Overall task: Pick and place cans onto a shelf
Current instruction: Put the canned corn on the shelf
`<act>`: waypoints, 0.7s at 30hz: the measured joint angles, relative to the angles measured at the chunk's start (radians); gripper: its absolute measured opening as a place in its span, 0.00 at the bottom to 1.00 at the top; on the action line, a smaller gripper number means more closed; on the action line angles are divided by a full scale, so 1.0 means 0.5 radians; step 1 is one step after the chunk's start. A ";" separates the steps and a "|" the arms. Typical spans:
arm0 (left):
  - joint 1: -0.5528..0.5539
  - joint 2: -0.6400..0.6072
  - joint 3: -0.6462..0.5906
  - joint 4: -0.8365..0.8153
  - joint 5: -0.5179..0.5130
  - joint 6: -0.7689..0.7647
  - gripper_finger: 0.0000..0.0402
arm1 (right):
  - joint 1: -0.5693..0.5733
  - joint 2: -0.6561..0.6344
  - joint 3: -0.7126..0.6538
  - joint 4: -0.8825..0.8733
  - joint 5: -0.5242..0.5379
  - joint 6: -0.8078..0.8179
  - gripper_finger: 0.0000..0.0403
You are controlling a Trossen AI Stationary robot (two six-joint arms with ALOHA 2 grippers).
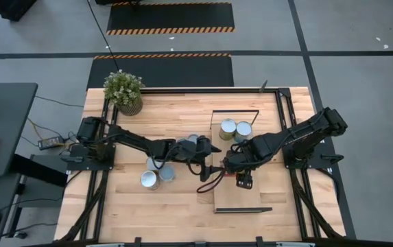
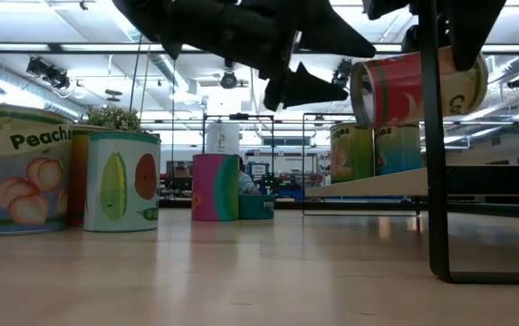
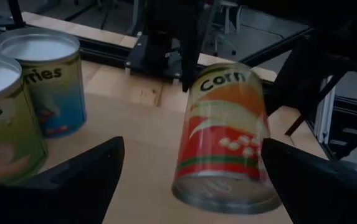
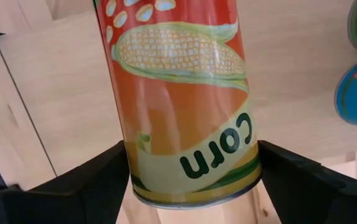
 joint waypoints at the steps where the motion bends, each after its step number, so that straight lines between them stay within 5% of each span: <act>1: 0.000 0.000 0.000 0.003 0.000 0.000 0.96 | 0.000 0.000 0.000 0.016 0.000 -0.001 0.82; 21: -0.036 -0.126 0.000 -0.443 -0.098 0.052 0.96 | 0.049 0.001 0.208 -0.165 0.267 -0.037 0.82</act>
